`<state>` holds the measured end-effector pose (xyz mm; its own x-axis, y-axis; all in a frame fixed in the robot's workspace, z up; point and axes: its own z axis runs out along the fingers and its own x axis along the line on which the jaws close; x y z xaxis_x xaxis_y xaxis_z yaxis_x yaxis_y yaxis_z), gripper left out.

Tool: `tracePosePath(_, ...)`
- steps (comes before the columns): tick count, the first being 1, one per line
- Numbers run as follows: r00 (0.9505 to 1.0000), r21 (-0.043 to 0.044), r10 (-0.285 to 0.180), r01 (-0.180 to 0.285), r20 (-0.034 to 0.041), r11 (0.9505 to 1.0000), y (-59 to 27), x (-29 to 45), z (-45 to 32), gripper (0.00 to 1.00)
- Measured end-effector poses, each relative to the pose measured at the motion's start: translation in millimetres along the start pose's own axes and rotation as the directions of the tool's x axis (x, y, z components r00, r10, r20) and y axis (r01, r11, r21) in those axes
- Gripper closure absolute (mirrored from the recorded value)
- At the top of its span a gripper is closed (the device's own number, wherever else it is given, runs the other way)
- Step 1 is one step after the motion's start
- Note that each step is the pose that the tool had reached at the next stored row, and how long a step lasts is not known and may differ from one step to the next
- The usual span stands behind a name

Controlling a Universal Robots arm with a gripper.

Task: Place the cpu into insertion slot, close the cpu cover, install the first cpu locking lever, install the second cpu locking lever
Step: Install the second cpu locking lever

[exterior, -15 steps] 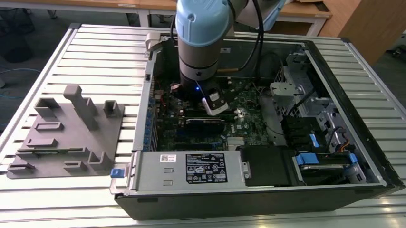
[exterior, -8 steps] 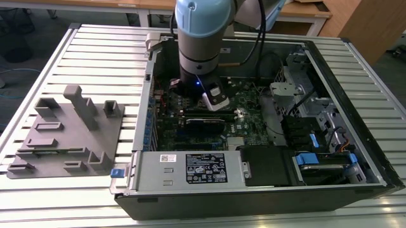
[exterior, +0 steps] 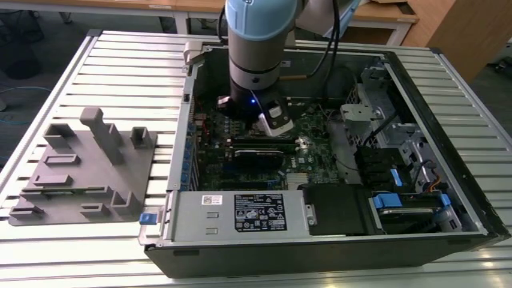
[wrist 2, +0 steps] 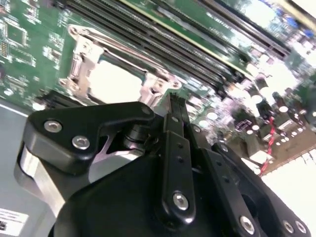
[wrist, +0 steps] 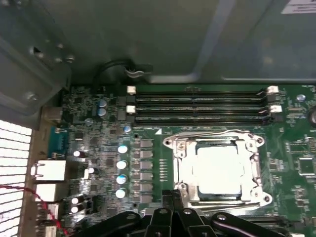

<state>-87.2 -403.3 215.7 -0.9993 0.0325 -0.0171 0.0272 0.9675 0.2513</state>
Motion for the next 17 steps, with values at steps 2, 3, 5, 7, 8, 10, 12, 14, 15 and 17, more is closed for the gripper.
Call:
tracePosePath(2,1.0,0.0002,0.001,-0.001,0.0002,1.0,0.2,-6.8,0.5,0.89)
tracePosePath(3,1.0,0.0004,0.001,-0.001,0.0002,1.0,0.3,-10.2,0.7,0.89)
tracePosePath(5,1.0,0.0005,0.001,-0.001,0.0003,1.0,1.5,-16.6,1.7,0.89)
tracePosePath(7,1.0,0.0008,0.001,-0.001,0.0002,1.0,5.4,-20.2,3.2,0.89)
tracePosePath(8,1.0,0.0006,0.001,-0.001,0.0003,1.0,8.1,-21.8,4.2,0.89)
tracePosePath(10,1.0,0.0007,0.001,-0.001,0.0003,1.0,13.3,-25.5,6.2,0.89)
tracePosePath(12,1.0,0.0006,0.001,-0.001,0.0004,1.0,17.8,-29.5,8.0,0.89)
tracePosePath(14,1.0,0.0007,0.001,-0.001,0.0004,1.0,22.6,-33.0,9.9,0.89)
tracePosePath(15,1.0,0.001,0.001,-0.001,0.0003,1.0,25.4,-34.1,10.9,0.89)
tracePosePath(17,1.0,0.0014,0.001,-0.001,0.0004,1.0,31.2,-35.1,13.0,0.89)
